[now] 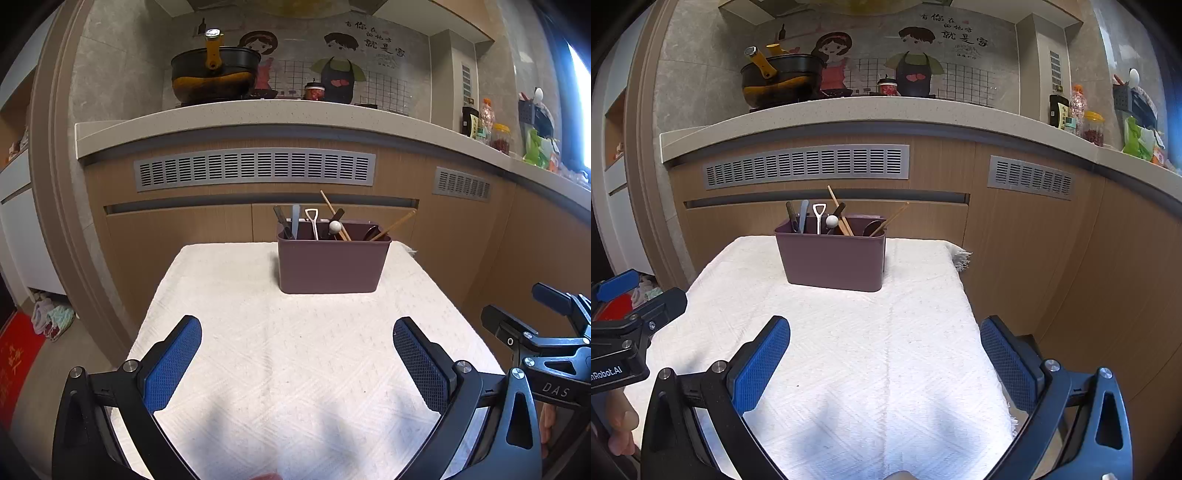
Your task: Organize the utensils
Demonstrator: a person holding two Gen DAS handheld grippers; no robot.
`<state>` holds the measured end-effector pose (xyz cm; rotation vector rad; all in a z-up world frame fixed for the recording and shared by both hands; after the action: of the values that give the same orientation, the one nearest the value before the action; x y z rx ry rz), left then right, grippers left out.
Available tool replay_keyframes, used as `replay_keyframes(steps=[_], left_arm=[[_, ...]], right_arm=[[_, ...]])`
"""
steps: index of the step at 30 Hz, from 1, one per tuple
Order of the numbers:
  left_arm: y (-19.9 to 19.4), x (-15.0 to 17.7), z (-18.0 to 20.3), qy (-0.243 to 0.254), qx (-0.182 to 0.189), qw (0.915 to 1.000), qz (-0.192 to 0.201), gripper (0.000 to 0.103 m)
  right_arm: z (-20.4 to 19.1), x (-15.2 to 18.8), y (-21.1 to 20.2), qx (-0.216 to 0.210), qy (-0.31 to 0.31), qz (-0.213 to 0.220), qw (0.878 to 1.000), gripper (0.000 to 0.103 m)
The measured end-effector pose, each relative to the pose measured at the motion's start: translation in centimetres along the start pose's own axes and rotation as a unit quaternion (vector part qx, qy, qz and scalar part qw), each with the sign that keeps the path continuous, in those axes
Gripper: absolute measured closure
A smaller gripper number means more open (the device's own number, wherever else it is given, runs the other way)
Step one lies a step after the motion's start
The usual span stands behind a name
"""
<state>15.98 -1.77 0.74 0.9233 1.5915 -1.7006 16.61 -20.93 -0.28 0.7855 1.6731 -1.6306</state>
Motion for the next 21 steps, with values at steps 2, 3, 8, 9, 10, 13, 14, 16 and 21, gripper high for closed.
replay_keyframes(steps=[2,3,8,9,10,13,14,16,21], left_arm=[[0.04,0.08,-0.01,0.0,0.0,1.0,-0.001,0.0],[0.03,0.03,0.0,0.0,0.0,1.0,0.0,0.0],[0.25,0.38,-0.03,0.001,0.0,1.0,-0.004,0.0],[0.26,0.43,-0.04,0.002,-0.001,1.0,-0.005,0.0],[0.28,0.46,-0.04,0.002,-0.001,1.0,-0.006,0.0],[0.24,0.47,0.0,0.003,-0.001,1.0,-0.005,0.0],[0.22,0.51,0.02,0.003,-0.001,1.0,-0.005,0.0],[0.25,0.48,0.0,0.003,-0.001,1.0,-0.006,0.0],[0.29,0.5,-0.03,0.006,-0.001,1.0,-0.007,0.0]], right_arm=[[0.06,0.0,0.02,0.0,0.0,0.0,1.0,0.001],[0.07,0.0,0.03,-0.001,0.0,0.0,1.0,0.001],[0.18,0.09,0.03,-0.001,0.001,-0.002,1.0,0.001],[0.2,0.1,0.02,-0.001,0.001,-0.002,1.0,0.001],[0.2,0.09,0.02,-0.001,0.001,-0.002,1.0,0.001],[0.23,0.11,0.09,-0.003,0.001,-0.003,1.0,0.001],[0.22,0.13,0.1,-0.003,0.002,-0.002,1.0,0.001],[0.23,0.12,0.12,-0.003,0.001,-0.002,1.0,0.001],[0.23,0.1,0.07,-0.003,0.001,-0.002,1.0,0.001]])
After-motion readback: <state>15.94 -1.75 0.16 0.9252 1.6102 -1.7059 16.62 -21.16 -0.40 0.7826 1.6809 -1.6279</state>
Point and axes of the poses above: each gripper's, at about its wrist camera, not at the fingertips, and y roughly the way its jaws point, z to its right, x to its underside, the point moved 9 cm from there along y, roughly the way its jaws point, and after that the axes turned 4 degrees about -z, right-handed, at the moved point
